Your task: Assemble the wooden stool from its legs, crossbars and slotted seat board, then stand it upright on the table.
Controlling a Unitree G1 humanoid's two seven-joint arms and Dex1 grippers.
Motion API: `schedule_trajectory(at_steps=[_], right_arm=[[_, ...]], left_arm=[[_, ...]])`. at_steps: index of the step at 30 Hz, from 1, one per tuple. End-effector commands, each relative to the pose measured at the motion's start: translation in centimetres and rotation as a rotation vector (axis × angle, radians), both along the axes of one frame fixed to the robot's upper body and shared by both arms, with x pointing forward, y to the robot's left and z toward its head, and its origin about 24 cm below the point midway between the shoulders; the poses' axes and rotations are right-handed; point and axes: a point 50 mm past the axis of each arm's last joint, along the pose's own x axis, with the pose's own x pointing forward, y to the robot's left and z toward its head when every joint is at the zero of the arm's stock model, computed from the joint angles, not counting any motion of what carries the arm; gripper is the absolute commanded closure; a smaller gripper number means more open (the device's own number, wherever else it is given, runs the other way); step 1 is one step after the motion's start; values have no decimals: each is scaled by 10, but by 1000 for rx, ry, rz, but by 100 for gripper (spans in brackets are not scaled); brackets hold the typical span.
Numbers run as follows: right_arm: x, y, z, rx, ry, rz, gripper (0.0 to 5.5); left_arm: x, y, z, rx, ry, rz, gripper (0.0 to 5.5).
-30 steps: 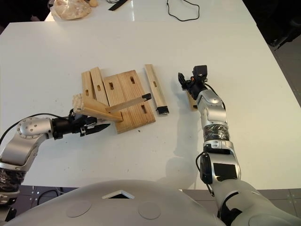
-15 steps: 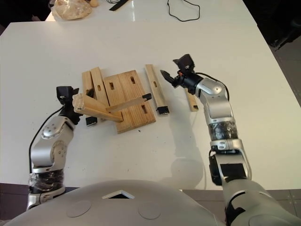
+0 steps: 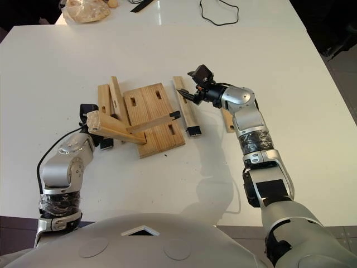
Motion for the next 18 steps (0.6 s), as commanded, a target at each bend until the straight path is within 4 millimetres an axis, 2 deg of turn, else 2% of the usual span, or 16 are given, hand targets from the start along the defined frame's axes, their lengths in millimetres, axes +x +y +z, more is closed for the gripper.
schedule_trajectory(at_steps=[1,9,15,18], right_arm=[[-9,-3,-3,29,6,-38,200],[-18,-5,-7,47,17,-82,200],[-18,-3,-8,58,14,-101,200],[-16,-3,-6,71,-2,-121,200]], left_arm=[[-8,1,7,17,52,31,243],[-24,1,16,18,169,52,243],[-36,-2,5,51,274,42,243],[-30,1,4,100,265,40,279]])
